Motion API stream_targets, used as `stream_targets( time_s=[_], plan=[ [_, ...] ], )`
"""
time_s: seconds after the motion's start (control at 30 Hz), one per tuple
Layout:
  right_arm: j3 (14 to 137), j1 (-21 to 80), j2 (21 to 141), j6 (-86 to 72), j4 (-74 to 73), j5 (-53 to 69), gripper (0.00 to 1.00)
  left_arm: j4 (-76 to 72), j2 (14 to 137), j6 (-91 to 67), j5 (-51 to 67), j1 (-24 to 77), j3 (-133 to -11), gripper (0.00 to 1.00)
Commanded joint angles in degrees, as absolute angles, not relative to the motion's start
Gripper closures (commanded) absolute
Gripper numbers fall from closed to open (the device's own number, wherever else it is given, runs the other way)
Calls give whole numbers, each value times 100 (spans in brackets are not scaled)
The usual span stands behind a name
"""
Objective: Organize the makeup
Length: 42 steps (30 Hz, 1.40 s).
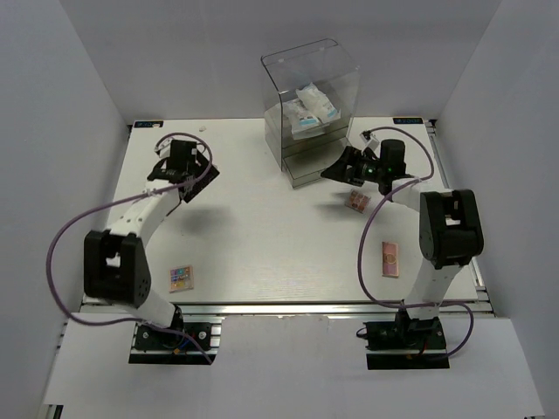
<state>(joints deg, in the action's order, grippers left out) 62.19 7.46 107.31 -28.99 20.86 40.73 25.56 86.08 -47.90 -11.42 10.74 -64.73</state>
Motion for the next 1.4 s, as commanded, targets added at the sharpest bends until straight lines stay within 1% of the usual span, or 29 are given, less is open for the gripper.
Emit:
stream_targets(
  time_s=[0.0,0.07,0.1,0.2,0.23,0.27,0.43,0.57,0.77,1.0,1.2,1.37],
  plan=[
    [6319,712,10249,-1505,977,4131,11,3303,9235,-4343,-852,870,-7247,14],
    [6494,721,10100,-1101,496,4087,11,3636,9929,-4263,-975,783,-7662,8],
    [6565,721,10055,-655,318,4087,11,3795,10184,-4237,-1063,747,-8169,7],
    [6864,712,9906,234,-322,4008,11,4279,11107,-4157,-1344,712,-8953,4],
    [6812,721,9844,342,-308,3956,11,4367,11309,-4149,-1484,703,-9426,2],
    [6742,721,9687,412,-264,3825,11,4490,11668,-4140,-1529,677,-9648,2],
    [6495,712,9413,580,88,3797,11,4851,12620,-4201,-1573,554,-10939,2],
    [6513,712,9369,598,97,3885,11,4843,13113,-4289,-1442,387,-11459,2],
    [6504,712,9378,598,105,4086,10,4703,13596,-4394,-1178,316,-12022,2],
    [6364,721,9343,466,184,4148,11,4509,13755,-4614,-1020,316,-12059,2],
    [6205,712,9246,378,272,4105,11,4956,13983,-4746,-1099,316,-12120,2],
    [6144,712,9193,264,351,4104,11,5457,14150,-4509,-1327,316,-12120,3]
  ],
)
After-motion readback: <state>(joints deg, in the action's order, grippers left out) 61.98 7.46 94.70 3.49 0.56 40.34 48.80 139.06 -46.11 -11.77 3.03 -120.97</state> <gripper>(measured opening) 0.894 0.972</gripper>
